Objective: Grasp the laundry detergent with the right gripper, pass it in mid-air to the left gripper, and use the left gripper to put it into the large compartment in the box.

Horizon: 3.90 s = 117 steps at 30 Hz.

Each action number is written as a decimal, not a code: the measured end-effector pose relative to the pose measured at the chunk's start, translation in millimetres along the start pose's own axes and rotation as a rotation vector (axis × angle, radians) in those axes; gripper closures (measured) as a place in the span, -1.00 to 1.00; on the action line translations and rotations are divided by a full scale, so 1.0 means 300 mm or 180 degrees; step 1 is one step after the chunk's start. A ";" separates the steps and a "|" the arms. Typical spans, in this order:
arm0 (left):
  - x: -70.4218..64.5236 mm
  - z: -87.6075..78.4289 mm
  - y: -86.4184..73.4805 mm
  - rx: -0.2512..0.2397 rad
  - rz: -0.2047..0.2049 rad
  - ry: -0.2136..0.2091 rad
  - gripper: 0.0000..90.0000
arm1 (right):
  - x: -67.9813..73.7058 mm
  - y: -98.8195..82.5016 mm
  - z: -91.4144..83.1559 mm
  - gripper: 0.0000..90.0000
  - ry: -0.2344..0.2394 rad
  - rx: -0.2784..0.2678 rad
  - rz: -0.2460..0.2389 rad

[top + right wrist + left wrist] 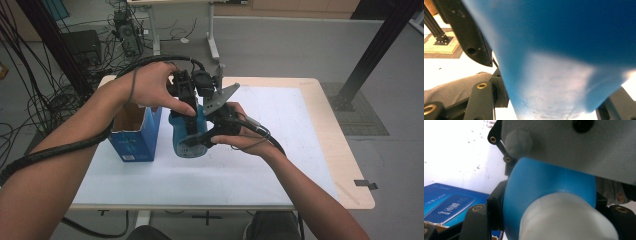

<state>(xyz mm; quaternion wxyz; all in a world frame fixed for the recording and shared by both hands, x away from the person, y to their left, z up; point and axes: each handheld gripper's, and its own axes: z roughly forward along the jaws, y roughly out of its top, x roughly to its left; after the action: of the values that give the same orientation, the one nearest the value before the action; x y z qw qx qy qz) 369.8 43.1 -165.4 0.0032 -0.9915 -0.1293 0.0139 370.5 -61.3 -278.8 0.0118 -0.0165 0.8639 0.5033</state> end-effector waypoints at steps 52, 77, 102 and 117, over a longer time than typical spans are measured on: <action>0.078 -0.121 -0.093 -0.0033 -0.0771 0.0091 -0.20 | -0.052 -0.157 -0.276 -0.88 -0.0678 0.0643 0.0840; 0.264 -0.432 -0.236 -0.0297 -0.2828 0.0320 -0.20 | -0.040 -0.241 -0.554 -0.87 -0.1620 0.1345 0.1534; 0.422 -0.420 -0.459 -0.0415 -0.4321 0.0240 -0.19 | -0.033 -0.271 -0.644 -0.86 -0.1786 0.1365 0.1634; 0.441 -0.355 -0.514 -0.0461 -0.4491 0.0255 -0.19 | -0.034 -0.274 -0.642 -0.86 -0.1764 0.1411 0.1632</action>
<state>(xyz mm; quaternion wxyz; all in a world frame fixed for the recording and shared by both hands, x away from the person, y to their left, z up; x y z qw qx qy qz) 461.0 225.7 -60.8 -0.0498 -0.6687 -0.7409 -0.0365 383.3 -269.3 -254.9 0.1212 0.3371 0.8914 0.2778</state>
